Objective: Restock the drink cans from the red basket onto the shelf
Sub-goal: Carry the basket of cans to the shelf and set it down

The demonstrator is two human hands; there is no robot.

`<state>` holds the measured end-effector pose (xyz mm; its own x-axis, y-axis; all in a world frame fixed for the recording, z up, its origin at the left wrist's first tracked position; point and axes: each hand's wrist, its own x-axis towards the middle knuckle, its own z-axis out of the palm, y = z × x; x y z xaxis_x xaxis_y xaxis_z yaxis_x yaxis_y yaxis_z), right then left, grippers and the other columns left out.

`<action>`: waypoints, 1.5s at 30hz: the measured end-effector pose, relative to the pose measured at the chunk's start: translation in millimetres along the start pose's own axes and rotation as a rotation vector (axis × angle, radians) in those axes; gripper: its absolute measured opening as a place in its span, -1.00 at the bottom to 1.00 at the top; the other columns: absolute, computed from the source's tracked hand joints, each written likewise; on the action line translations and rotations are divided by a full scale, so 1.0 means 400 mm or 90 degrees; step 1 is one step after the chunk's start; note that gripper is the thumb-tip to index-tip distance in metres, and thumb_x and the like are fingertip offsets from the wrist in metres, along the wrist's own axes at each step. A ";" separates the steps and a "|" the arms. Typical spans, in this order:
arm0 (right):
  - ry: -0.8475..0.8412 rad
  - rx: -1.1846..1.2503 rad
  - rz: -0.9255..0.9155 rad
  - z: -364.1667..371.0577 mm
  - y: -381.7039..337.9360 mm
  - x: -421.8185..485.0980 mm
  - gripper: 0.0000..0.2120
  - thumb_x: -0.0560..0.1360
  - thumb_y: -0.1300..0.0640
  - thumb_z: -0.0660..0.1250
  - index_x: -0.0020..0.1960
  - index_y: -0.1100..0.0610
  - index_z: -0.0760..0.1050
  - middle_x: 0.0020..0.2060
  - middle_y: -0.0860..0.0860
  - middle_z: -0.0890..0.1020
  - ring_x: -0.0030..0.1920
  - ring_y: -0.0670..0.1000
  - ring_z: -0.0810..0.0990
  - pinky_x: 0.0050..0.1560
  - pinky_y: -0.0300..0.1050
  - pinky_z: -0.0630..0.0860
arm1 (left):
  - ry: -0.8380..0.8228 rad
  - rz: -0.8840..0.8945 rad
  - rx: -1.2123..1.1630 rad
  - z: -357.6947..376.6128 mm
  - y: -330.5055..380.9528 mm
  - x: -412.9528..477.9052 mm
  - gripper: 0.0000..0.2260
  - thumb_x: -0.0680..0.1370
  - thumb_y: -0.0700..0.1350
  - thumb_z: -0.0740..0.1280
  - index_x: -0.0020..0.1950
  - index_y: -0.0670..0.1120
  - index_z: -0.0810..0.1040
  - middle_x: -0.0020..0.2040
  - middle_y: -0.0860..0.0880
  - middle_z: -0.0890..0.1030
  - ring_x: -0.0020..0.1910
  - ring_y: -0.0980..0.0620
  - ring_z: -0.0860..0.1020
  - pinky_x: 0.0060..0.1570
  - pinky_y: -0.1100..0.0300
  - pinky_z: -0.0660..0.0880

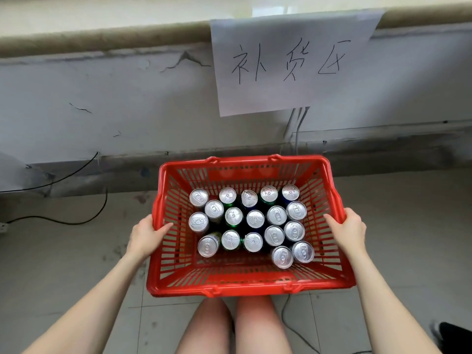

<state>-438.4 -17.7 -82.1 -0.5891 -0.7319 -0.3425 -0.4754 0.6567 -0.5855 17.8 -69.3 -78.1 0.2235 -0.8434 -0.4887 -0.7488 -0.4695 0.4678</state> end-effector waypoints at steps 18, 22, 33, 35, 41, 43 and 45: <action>-0.046 -0.006 0.062 -0.031 -0.056 -0.021 -0.91 0.39 0.23 0.37 -0.28 0.20 0.59 -0.36 0.17 0.64 -0.23 0.21 0.60 -0.22 -0.07 0.45 | 0.012 -0.082 -0.063 -0.058 0.001 -0.072 -0.92 0.50 -0.12 0.35 -0.17 -0.02 0.62 -0.20 -0.07 0.68 -0.17 -0.11 0.66 -0.02 -0.05 0.61; -0.069 -0.028 0.050 -0.058 -0.109 -0.073 -0.91 0.39 0.22 0.38 -0.28 0.20 0.59 -0.36 0.18 0.65 -0.25 0.20 0.62 -0.14 0.02 0.57 | 0.028 -0.114 -0.071 -0.111 -0.026 -0.155 -0.93 0.50 -0.13 0.36 -0.16 -0.04 0.62 -0.19 -0.09 0.68 -0.15 -0.13 0.65 0.00 -0.02 0.59; -0.191 -0.081 -0.074 -0.083 -0.423 -0.212 -0.92 0.36 0.23 0.40 -0.30 0.12 0.60 -0.38 0.12 0.66 -0.27 0.16 0.65 -0.10 0.10 0.61 | 0.122 -0.245 -0.182 -0.322 -0.171 -0.431 -0.91 0.44 -0.05 0.38 -0.23 -0.03 0.63 -0.24 -0.05 0.68 -0.19 -0.10 0.65 -0.07 0.03 0.57; -0.219 -0.095 -0.113 -0.052 -0.495 -0.235 -0.94 0.34 0.22 0.41 -0.30 0.11 0.60 -0.39 0.11 0.66 -0.29 0.14 0.65 -0.12 0.09 0.62 | 0.148 -0.272 -0.230 -0.350 -0.232 -0.473 -0.86 0.35 0.03 0.34 -0.27 -0.01 0.63 -0.27 -0.03 0.69 -0.22 -0.09 0.66 -0.05 -0.04 0.61; -0.300 -0.137 -0.248 0.097 -0.716 -0.348 -0.94 0.32 0.22 0.42 -0.33 0.16 0.60 -0.43 0.11 0.64 -0.33 0.14 0.64 -0.22 0.02 0.61 | 0.263 -0.337 -0.279 -0.437 -0.392 -0.566 -0.83 0.38 0.01 0.36 -0.24 -0.07 0.65 -0.27 -0.09 0.68 -0.22 -0.13 0.65 -0.10 0.00 0.59; -0.329 -0.149 -0.282 0.162 -0.788 -0.403 -0.93 0.33 0.24 0.41 -0.33 0.15 0.60 -0.43 0.09 0.65 -0.34 0.13 0.64 -0.23 0.01 0.60 | 0.295 -0.366 -0.287 -0.472 -0.448 -0.593 -0.91 0.45 -0.10 0.39 -0.20 -0.08 0.65 -0.26 -0.09 0.69 -0.22 -0.12 0.66 -0.11 0.02 0.60; -0.355 -0.157 -0.311 0.232 -0.860 -0.462 -0.92 0.34 0.25 0.41 -0.32 0.14 0.61 -0.43 0.08 0.65 -0.35 0.11 0.64 -0.27 -0.04 0.59 | 0.311 -0.392 -0.307 -0.510 -0.516 -0.615 -0.94 0.47 -0.14 0.39 -0.20 -0.05 0.65 -0.26 -0.07 0.69 -0.24 -0.10 0.67 -0.11 0.00 0.62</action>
<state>-105.3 -125.4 114.3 0.1088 -0.8885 -0.4458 -0.7665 0.2106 -0.6068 244.5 181.8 95.8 0.8166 -0.3741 -0.4395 -0.0940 -0.8375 0.5383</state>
